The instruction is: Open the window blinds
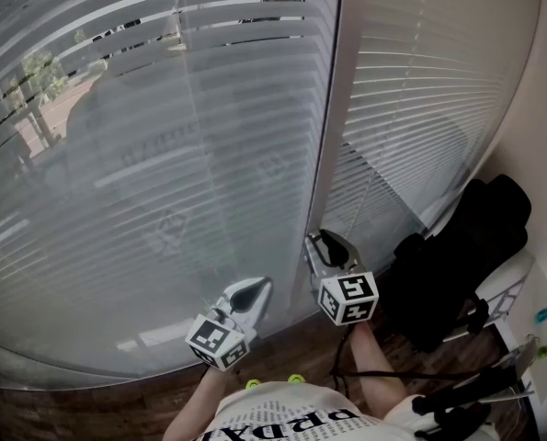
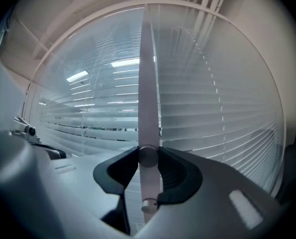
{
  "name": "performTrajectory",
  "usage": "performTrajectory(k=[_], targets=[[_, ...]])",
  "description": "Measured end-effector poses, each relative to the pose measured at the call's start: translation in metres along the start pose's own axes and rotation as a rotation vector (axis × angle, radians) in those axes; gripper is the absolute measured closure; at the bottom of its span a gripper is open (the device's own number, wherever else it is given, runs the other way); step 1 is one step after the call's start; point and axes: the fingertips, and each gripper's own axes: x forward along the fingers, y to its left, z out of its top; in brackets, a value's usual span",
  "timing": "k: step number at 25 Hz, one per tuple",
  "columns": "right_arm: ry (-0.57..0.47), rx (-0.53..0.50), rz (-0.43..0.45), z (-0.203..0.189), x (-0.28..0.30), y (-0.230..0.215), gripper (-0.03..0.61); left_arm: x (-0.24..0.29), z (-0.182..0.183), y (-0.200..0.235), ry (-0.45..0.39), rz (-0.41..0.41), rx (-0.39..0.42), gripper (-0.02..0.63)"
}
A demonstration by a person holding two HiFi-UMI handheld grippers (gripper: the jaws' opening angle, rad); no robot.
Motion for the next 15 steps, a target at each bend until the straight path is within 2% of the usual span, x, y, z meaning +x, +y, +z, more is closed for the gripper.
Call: performTrajectory(k=[9, 15], targets=[[-0.018, 0.114, 0.0, -0.0002, -0.0004, -0.002, 0.445, 0.0005, -0.0009, -0.0012, 0.002, -0.005, -0.003, 0.621], [-0.018, -0.002, -0.018, 0.0, 0.0004, -0.0007, 0.445, 0.0005, -0.0008, -0.0012, 0.0, -0.008, -0.004, 0.621]])
